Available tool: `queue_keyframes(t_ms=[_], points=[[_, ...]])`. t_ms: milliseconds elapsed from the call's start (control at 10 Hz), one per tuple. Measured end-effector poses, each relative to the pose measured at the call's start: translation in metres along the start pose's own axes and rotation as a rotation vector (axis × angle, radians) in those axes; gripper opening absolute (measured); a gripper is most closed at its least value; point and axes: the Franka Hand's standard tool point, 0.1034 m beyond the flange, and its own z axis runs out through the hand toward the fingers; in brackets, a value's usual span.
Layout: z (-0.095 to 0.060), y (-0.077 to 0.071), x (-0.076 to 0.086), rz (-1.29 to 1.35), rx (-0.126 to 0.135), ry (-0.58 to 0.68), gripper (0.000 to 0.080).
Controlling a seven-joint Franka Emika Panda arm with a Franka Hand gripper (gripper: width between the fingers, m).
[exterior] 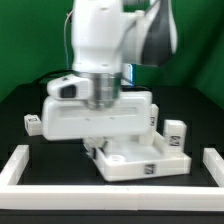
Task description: Assemble square table
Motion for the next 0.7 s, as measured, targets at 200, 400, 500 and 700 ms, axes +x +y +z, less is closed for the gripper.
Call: queue_keyframes(t_ms=[200,400,500,700], points=[[-0.001,0.004,-0.013,-0.065,-0.027,0.016,0.0063],[-0.002,0.005,-0.008,-0.184,-0.039,0.019,0.0063],[-0.003,-0.009,0.008,-0.311,-0.074,0.039,0.0064],[-0.007,-0.025,0.049,-0.603,-0.106,0.059,0.0065]])
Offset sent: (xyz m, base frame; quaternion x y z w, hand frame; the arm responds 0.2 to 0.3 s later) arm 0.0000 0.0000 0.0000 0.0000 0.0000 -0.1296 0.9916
